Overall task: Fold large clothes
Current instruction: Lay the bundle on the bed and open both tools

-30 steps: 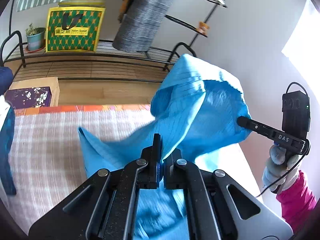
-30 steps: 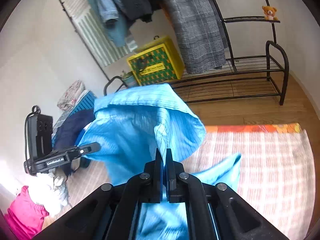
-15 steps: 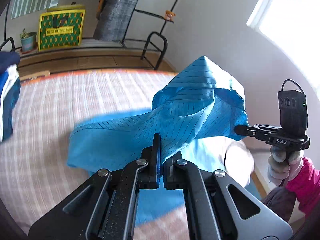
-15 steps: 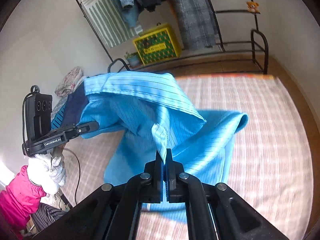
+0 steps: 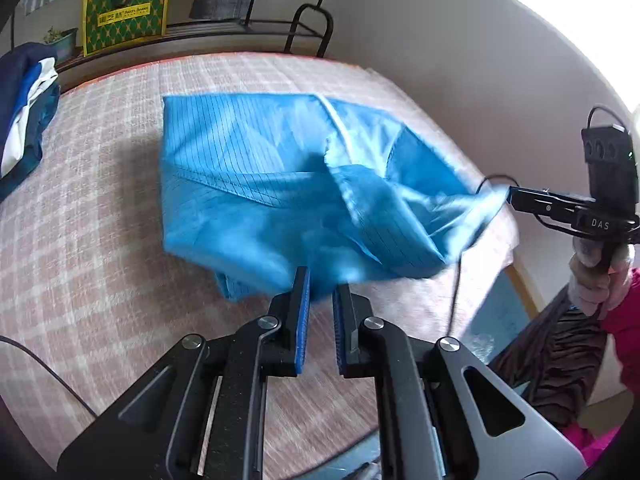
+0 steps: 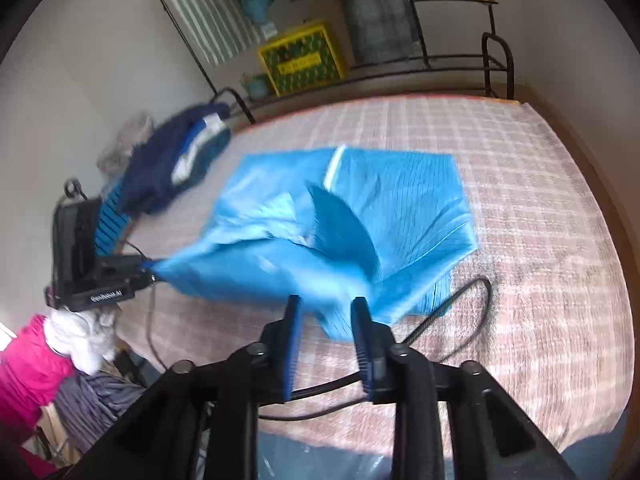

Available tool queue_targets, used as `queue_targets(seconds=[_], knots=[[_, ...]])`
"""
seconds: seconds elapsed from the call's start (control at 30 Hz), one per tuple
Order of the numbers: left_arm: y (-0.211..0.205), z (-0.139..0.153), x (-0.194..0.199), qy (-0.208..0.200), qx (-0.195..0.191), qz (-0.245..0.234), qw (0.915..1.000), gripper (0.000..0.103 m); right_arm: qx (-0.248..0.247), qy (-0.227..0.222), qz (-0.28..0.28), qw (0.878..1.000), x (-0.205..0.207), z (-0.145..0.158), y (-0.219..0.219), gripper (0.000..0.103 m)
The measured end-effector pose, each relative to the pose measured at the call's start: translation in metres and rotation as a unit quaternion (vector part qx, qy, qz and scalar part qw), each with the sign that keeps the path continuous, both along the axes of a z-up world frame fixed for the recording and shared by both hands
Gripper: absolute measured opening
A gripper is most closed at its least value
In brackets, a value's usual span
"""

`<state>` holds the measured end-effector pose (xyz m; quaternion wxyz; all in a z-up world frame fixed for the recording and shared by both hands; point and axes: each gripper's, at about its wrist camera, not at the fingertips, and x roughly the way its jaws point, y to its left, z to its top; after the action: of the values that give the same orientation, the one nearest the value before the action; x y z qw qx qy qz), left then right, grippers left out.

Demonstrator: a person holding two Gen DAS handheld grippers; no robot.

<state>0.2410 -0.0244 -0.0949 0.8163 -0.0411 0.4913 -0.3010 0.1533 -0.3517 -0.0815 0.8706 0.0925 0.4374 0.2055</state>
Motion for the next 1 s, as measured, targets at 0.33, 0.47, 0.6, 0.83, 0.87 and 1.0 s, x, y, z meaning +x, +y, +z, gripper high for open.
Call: queue_targets(seconds=[0.33,0.47,0.6,0.83,0.87,1.0], knots=[[0.053,0.104,-0.046,-0.028,-0.078,0.041,0.9957,0.019,0.019,-0.118,-0.022,0.993,-0.094,0.112,-0.018,0.031],[0.056,0.183,-0.077,-0.094,-0.079,0.036,0.9917,0.033,0.033,-0.158,-0.026,0.987,-0.117,0.151,-0.024,0.033],[0.063,0.227,-0.079,-0.110,-0.100,0.046,0.9878,0.043,0.038,-0.181,-0.026,0.982,-0.119,0.169,-0.028,0.037],[0.079,0.235,-0.056,-0.100,-0.111,0.088,0.9848,0.072,0.053,-0.146,-0.048,0.987,-0.080,0.133,-0.036,0.062],[0.080,0.223,-0.046,-0.094,-0.107,0.097,0.9849,0.072,0.051,-0.130,-0.054,0.989,-0.067,0.118,-0.036,0.063],[0.093,0.148,-0.001,-0.027,-0.136,0.139,0.9805,0.072,0.053,-0.049,-0.084,0.994,-0.018,0.050,-0.046,0.064]])
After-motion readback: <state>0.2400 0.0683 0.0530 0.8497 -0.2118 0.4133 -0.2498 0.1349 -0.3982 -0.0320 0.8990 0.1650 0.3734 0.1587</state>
